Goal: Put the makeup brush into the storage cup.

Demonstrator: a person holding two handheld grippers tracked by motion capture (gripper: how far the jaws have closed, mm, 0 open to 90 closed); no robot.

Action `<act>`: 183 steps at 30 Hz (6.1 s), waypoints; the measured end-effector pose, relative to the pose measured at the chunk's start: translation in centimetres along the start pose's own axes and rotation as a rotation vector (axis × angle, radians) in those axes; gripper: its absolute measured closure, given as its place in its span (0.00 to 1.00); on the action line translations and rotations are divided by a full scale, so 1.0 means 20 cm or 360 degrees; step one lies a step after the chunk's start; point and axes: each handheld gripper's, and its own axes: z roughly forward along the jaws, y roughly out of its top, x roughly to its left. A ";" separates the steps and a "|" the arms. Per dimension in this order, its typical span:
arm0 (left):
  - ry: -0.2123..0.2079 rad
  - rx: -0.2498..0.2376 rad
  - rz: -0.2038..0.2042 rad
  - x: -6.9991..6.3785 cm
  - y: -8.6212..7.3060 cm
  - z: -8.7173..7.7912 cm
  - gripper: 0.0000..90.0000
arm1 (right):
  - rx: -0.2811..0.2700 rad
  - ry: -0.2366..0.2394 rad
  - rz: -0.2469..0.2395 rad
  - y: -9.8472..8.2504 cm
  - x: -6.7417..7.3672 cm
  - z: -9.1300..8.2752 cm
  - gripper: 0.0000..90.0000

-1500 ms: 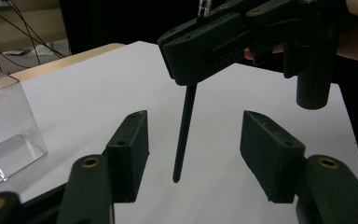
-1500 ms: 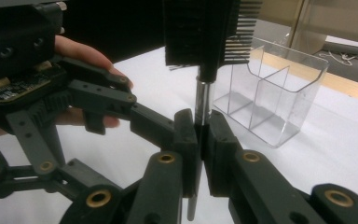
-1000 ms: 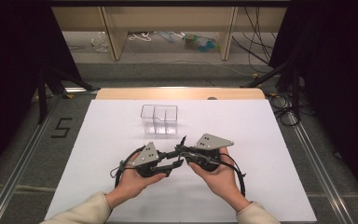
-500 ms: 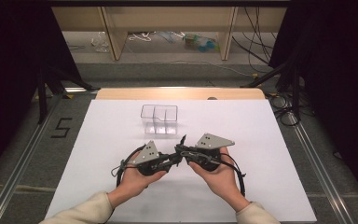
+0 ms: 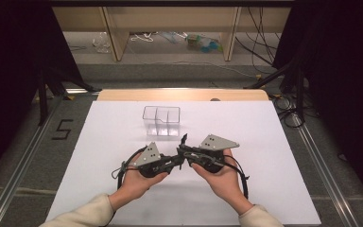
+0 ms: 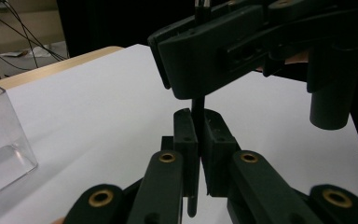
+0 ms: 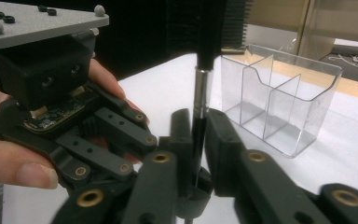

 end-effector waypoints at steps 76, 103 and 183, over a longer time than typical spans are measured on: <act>0.0200 -0.0096 -0.0015 0.15 0.07 -0.18 0.95 | -0.0106 -0.0090 -0.0055 -0.02 -0.07 -0.15 0.29; 0.0252 -0.0127 -0.0026 0.18 0.08 -0.23 0.95 | -0.0108 -0.0149 -0.0060 -0.03 -0.10 -0.23 0.27; 0.0335 -0.0156 -0.0035 0.21 0.08 -0.32 0.95 | -0.0047 -0.0272 -0.0004 -0.20 -0.20 -0.51 0.25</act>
